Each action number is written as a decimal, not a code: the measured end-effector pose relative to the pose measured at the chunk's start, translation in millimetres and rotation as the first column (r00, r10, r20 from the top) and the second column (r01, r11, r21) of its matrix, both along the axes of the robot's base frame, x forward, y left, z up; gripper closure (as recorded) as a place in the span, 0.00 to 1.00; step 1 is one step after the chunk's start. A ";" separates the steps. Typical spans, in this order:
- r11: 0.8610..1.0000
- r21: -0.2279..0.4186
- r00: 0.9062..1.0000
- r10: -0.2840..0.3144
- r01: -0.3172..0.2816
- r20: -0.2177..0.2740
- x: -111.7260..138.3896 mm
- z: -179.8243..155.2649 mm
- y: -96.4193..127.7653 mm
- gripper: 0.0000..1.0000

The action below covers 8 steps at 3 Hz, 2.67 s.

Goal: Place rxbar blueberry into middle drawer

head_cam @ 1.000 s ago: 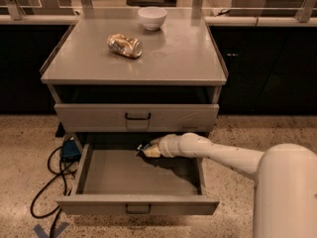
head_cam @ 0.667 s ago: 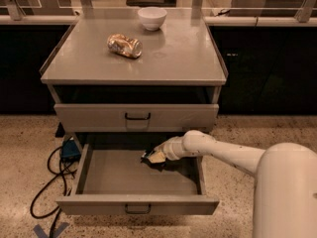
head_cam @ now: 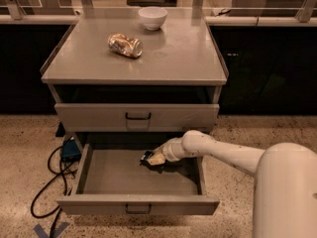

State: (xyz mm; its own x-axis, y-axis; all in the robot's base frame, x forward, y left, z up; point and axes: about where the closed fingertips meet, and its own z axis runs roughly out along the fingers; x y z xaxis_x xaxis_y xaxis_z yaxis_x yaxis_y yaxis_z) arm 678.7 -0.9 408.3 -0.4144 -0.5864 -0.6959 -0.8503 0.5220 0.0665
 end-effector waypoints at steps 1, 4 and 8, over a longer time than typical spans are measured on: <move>1.000 0.008 0.999 -0.027 0.027 0.032 -12.4 -7.0 -0.1 1.00; 0.994 0.039 0.988 -0.104 0.100 0.113 -32.9 -22.0 1.2 0.81; 0.994 0.039 0.988 -0.104 0.100 0.113 -32.9 -22.1 1.3 0.00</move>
Offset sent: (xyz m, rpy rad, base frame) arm -0.0636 -0.0112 -0.0432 0.0288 -0.1549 -0.1629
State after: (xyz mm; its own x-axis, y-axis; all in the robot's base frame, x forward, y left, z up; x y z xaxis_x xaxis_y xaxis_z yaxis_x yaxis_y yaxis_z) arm 645.8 0.5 386.2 -0.3874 -0.5211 -0.7605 -0.7959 0.6053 -0.0093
